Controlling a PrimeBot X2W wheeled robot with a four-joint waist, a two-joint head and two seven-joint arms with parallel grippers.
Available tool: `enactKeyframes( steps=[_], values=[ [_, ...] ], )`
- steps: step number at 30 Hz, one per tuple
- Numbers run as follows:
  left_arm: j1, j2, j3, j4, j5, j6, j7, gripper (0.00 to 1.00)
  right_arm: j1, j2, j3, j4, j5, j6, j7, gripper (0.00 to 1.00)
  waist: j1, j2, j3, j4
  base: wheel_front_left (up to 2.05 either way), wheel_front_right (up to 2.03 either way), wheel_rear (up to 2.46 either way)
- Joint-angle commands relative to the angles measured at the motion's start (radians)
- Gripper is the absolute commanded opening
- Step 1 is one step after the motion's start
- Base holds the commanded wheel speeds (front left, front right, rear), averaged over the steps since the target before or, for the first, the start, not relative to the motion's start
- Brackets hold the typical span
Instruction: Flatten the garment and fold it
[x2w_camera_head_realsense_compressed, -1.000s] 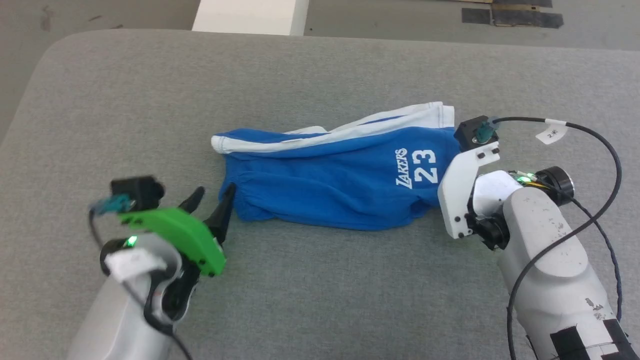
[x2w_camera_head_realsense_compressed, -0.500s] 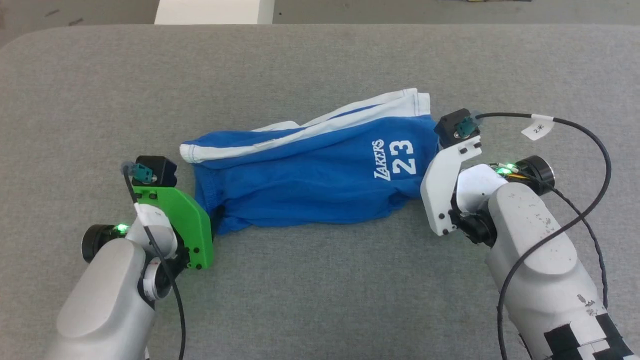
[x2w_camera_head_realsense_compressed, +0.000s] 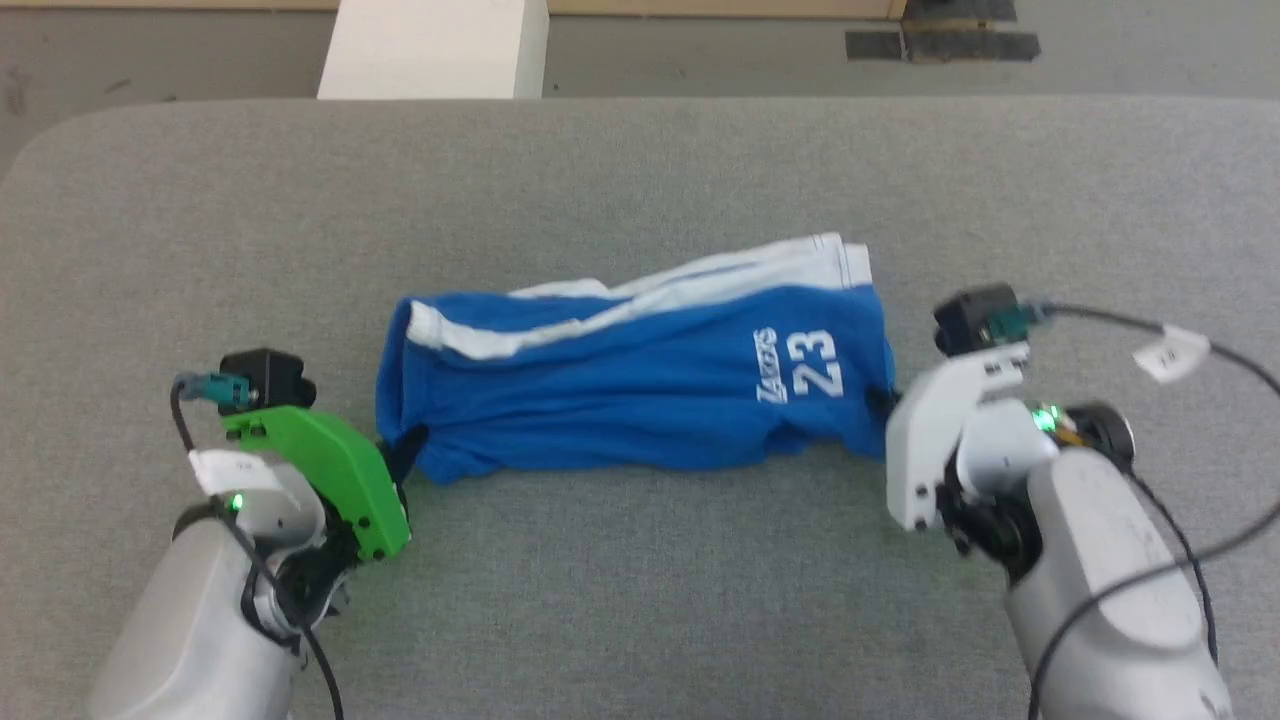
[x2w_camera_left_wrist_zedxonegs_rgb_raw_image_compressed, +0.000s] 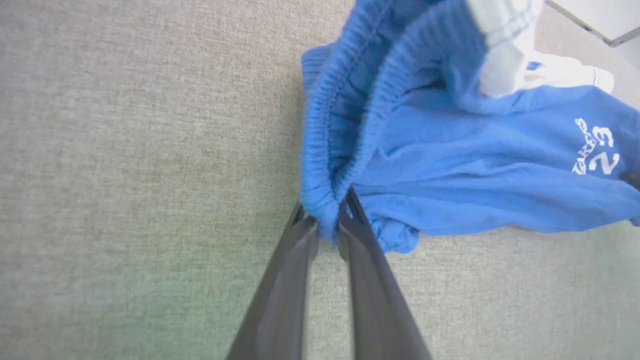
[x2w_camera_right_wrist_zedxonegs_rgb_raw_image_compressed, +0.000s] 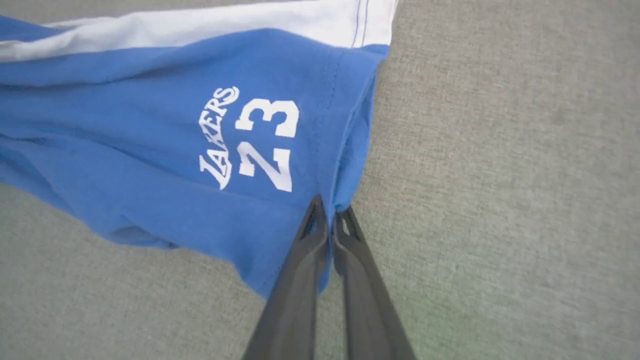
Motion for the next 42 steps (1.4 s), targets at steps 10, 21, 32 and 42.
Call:
enactKeyframes(
  steps=[10,21,32,42],
  values=[
    [0.258,0.054,0.048,-0.182,-0.082,0.08,0.088,0.0,0.438,-0.003,-0.066,-0.386,0.114,-0.002,0.088,0.0,0.0,0.0,-0.097,-0.016,0.0,0.0,0.0],
    [0.352,0.057,0.091,-0.285,-0.155,0.127,0.135,1.0,0.575,-0.003,-0.094,-0.524,0.211,-0.002,0.1,1.0,0.0,0.0,-0.128,-0.017,0.0,0.0,0.0],
    [0.343,0.097,0.228,-0.374,0.094,0.049,-0.408,1.0,0.46,-0.003,-0.172,-0.528,0.14,-0.002,0.172,1.0,0.0,0.0,-0.12,-0.016,0.0,0.0,0.0],
    [0.308,0.042,0.205,-0.28,0.355,-0.047,-0.711,1.0,0.278,-0.003,-0.058,-0.333,-0.022,-0.002,0.274,1.0,0.0,0.0,-0.053,0.004,0.0,0.0,0.0]
  ],
)
